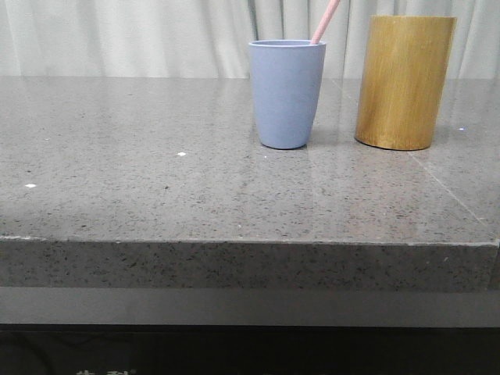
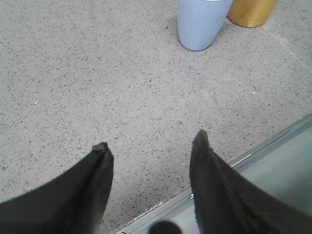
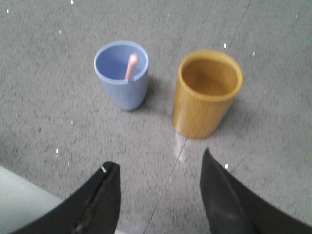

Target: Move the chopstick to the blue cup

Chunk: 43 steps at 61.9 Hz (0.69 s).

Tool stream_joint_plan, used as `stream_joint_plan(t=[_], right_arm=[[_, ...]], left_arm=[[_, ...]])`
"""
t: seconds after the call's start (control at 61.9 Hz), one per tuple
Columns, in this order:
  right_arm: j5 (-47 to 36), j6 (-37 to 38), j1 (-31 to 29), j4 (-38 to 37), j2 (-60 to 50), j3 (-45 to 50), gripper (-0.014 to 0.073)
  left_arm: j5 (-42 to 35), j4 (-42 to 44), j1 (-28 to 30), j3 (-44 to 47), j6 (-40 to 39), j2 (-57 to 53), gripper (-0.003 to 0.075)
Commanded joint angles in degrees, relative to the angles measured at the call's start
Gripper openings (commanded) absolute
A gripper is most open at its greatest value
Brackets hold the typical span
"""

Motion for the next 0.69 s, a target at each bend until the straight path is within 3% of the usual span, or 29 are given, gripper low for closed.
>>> stream_joint_plan(t=[0.0,0.323,0.485,0.614,0.679], right_arm=[[-6.70,0.27,-0.43,-0.68,-5.96,5.06,0.0401],[-11.09,0.27,-0.43,-0.68,-22.15,22.31,0.0379],[-12.40,0.27,-0.43,-0.68,-26.23,25.27,0.0162],[-12.54,0.27,-0.43,-0.68,-26.87,25.57,-0.0025],[-12.69,0.27,-0.43,-0.68,-26.87,25.57,-0.0069]], left_arm=[[-4.22,-0.70,0.02,-1.52,-0.09,-0.30,0.0368],[-4.22,-0.70,0.02,-1.52,-0.09,-0.30,0.0365],[-4.22,-0.70,0.02,-1.52,-0.09,-0.30,0.0259],[-4.22,-0.70,0.02,-1.52,-0.09,-0.30,0.0098],[-4.22,-0.70,0.02,-1.52,-0.09,-0.30,0.0031]])
